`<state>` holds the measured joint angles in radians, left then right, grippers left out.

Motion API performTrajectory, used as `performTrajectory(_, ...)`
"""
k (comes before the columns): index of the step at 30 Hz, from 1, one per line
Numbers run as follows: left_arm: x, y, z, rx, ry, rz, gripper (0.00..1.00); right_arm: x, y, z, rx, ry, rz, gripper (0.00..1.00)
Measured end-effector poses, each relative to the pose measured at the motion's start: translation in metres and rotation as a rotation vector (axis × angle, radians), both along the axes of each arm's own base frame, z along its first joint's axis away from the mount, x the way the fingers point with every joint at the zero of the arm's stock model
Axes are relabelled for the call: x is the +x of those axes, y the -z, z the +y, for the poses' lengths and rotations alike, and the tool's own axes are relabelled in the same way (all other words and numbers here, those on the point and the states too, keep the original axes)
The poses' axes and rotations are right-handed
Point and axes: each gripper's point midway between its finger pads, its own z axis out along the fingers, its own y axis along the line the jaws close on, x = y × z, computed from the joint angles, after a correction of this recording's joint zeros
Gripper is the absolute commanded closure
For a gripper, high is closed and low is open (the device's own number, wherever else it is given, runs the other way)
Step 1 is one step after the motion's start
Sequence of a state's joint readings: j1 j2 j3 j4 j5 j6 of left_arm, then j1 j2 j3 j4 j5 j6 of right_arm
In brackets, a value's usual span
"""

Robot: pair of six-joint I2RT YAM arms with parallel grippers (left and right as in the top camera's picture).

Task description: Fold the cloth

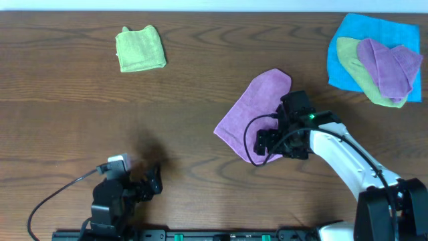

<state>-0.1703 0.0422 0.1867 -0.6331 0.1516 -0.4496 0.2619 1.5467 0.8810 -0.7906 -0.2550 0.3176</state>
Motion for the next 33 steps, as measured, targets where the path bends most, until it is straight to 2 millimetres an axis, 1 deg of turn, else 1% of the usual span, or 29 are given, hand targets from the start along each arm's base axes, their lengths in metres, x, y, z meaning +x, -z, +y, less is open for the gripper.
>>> performTrajectory(1,0.000,-0.002,-0.006,-0.082,-0.012,0.013,0.05,0.000,0.000,0.000,0.000,0.000,0.001,0.01)
performTrajectory(2,-0.001,-0.002,-0.008,-0.118,-0.021,0.025,0.05,-0.001,0.000,0.000,0.000,0.003,0.004,0.01)
performTrajectory(3,-0.002,-0.002,-0.011,-0.168,-0.034,0.041,0.01,-0.002,0.000,0.000,0.000,0.012,0.012,0.01)
performTrajectory(4,-0.002,-0.003,-0.012,-0.205,-0.048,0.054,0.04,-0.003,0.000,0.000,0.002,0.025,0.018,0.01)
performTrajectory(9,-0.002,-0.006,-0.016,-0.275,-0.064,0.065,0.05,-0.006,-0.001,0.002,0.019,0.055,0.043,0.01)
performTrajectory(11,0.006,-0.019,-0.023,-0.307,-0.027,0.005,0.05,-0.007,-0.001,0.004,0.030,0.060,0.051,0.01)
performTrajectory(13,0.014,-0.031,-0.035,-0.344,0.035,-0.041,0.05,-0.008,-0.001,0.005,0.037,0.062,0.054,0.01)
performTrajectory(15,0.019,-0.037,-0.045,-0.371,0.089,-0.044,0.05,-0.008,-0.002,0.006,0.043,0.062,0.056,0.01)
performTrajectory(19,0.033,-0.032,-0.069,-0.427,0.198,0.021,0.05,-0.009,-0.003,0.007,0.051,0.064,0.058,0.01)
performTrajectory(20,0.036,-0.027,-0.075,-0.437,0.221,0.055,0.05,-0.009,-0.003,0.008,0.053,0.064,0.059,0.01)
performTrajectory(22,0.038,-0.010,-0.086,-0.448,0.256,0.163,0.05,-0.008,-0.003,0.008,0.055,0.064,0.058,0.01)
performTrajectory(23,0.037,0.000,-0.093,-0.452,0.277,0.237,0.05,-0.009,-0.003,0.008,0.055,0.064,0.059,0.01)
performTrajectory(25,0.037,0.012,-0.109,-0.455,0.338,0.362,0.03,-0.008,-0.003,0.009,0.057,0.064,0.058,0.01)
performTrajectory(28,0.046,0.014,-0.146,-0.427,0.477,0.541,0.04,-0.010,-0.004,0.008,0.057,0.065,0.062,0.01)
performTrajectory(29,0.051,0.012,-0.155,-0.414,0.510,0.555,0.05,-0.010,-0.004,0.008,0.056,0.067,0.064,0.01)
performTrajectory(31,0.055,0.009,-0.172,-0.371,0.577,0.598,0.05,-0.010,-0.004,0.008,0.057,0.067,0.064,0.01)
performTrajectory(33,0.056,0.009,-0.184,-0.312,0.614,0.629,0.04,-0.010,-0.004,0.008,0.056,0.067,0.065,0.01)
